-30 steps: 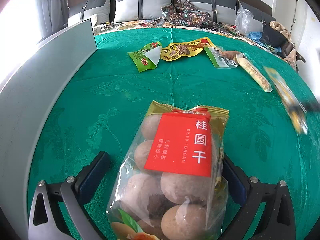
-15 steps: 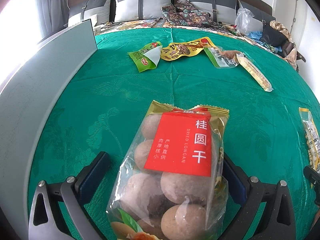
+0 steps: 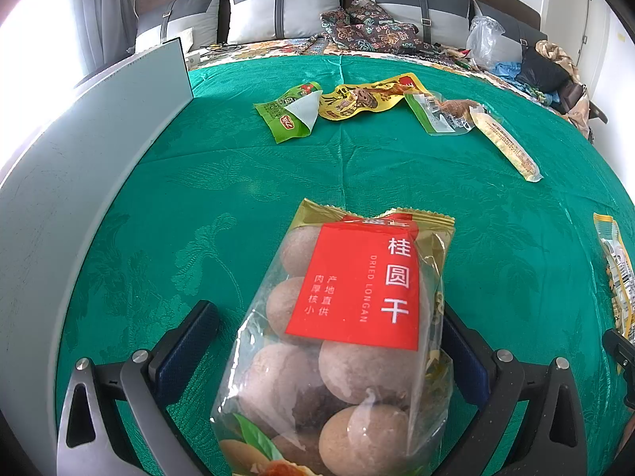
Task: Organize snacks
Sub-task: 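Grasp the yellow-bordered peanut packet with the right tool while the left holds the longan bag, then lift both packets and carry them toward the white box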
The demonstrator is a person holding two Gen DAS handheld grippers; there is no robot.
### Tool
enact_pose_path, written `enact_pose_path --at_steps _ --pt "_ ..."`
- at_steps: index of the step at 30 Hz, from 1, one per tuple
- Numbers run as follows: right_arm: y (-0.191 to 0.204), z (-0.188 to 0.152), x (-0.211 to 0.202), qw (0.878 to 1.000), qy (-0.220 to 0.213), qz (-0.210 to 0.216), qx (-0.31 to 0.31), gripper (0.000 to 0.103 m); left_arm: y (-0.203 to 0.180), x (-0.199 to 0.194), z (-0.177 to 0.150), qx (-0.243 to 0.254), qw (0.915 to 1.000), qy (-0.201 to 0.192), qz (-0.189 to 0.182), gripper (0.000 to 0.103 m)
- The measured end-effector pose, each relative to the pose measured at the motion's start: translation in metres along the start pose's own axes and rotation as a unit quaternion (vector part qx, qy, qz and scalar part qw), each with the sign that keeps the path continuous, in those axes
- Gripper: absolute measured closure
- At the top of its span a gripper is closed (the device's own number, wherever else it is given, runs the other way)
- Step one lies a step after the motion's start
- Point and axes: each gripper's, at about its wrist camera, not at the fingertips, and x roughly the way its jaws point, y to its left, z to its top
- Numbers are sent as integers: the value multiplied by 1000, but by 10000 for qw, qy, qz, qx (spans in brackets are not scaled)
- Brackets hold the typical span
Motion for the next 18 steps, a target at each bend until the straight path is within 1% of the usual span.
enact_pose_path --at_steps 18 --pt "0 0 0 10000 3 13 2 9 0 0 0 -1 10000 0 -1 0"
